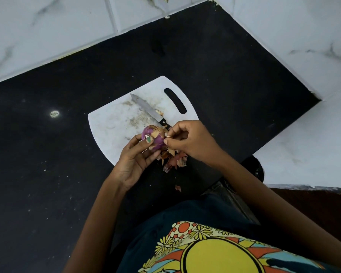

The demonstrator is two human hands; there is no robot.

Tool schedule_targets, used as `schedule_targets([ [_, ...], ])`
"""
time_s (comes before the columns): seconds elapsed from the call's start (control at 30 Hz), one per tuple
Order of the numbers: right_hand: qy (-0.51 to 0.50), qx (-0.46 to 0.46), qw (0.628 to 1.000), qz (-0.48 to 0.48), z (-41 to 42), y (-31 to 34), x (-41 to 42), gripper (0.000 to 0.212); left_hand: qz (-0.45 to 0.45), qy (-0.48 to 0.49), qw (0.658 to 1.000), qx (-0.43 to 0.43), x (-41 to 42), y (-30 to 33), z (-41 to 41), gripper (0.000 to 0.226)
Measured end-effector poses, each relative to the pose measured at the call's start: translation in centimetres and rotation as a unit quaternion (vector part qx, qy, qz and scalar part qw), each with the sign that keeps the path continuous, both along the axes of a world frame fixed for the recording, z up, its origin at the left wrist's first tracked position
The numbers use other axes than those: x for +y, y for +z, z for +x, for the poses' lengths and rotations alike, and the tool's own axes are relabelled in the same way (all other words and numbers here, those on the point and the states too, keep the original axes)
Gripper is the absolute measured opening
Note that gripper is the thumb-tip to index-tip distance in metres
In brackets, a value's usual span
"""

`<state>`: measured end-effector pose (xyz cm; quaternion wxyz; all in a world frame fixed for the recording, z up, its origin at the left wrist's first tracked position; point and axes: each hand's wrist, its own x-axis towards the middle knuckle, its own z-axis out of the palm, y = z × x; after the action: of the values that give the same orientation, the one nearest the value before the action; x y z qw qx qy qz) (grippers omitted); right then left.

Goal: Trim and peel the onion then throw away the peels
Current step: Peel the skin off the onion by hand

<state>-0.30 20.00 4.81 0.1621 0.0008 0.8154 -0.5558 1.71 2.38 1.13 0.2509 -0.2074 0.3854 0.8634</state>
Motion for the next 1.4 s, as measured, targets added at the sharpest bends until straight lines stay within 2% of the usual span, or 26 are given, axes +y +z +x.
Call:
schedule_targets([
  [0.07,-0.01,0.01,1.0,0.006,-0.2,0.0,0.3,0.007,0.002,-0.014,1.0,0.008,-0.4,-0.1,-0.1,0.083],
  [0.2,-0.081,0.036,0.996,0.027,-1.1,0.1,1.3,0.006,0.018,-0.034,0.999,0.006,-0.5,0.1,0.0,0.082],
  [0.3,-0.077,0.033,0.994,0.068,-1.6,-0.1,2.0,0.005,0.016,-0.03,0.999,-0.007,-0.1,0.0,0.2,0.083],
  [0.37,-0.051,0.017,0.995,0.088,-1.5,-0.3,2.1,0.007,0.015,-0.018,1.0,-0.016,0.2,-0.2,0.3,0.072],
  [0.43,-0.015,0.008,0.994,0.108,-1.1,-0.1,1.9,0.009,0.016,-0.006,1.0,-0.021,0.4,-0.3,0.3,0.041],
  [0.5,0.023,0.014,0.994,0.104,-0.7,0.4,1.5,0.014,0.011,-0.006,1.0,-0.015,0.6,-0.1,0.4,0.023],
  [0.63,0.044,0.021,0.997,0.064,0.2,1.1,0.6,0.033,-0.007,-0.015,1.0,0.004,1.0,0.2,0.2,0.022],
  [0.77,0.015,0.06,0.996,0.067,0.5,1.1,-0.2,0.033,-0.02,-0.023,0.999,0.015,1.1,-0.1,0.0,0.017],
  [0.93,0.014,0.057,0.996,0.064,0.6,1.1,-0.3,0.025,-0.03,-0.032,0.999,0.022,0.9,-0.5,0.1,0.031],
  [1.1,-0.032,0.042,0.997,0.065,0.2,0.3,0.2,0.014,-0.023,-0.041,0.999,0.02,0.9,-0.4,0.5,0.033],
  [1.23,-0.071,-0.003,0.997,0.024,0.0,-0.5,0.6,0.013,0.026,-0.045,0.999,0.0,0.5,-0.3,0.5,0.075],
  [1.4,-0.106,0.026,0.992,0.06,-0.1,-0.9,0.9,0.014,0.045,-0.082,0.996,-0.007,0.8,-0.2,0.6,0.08],
])
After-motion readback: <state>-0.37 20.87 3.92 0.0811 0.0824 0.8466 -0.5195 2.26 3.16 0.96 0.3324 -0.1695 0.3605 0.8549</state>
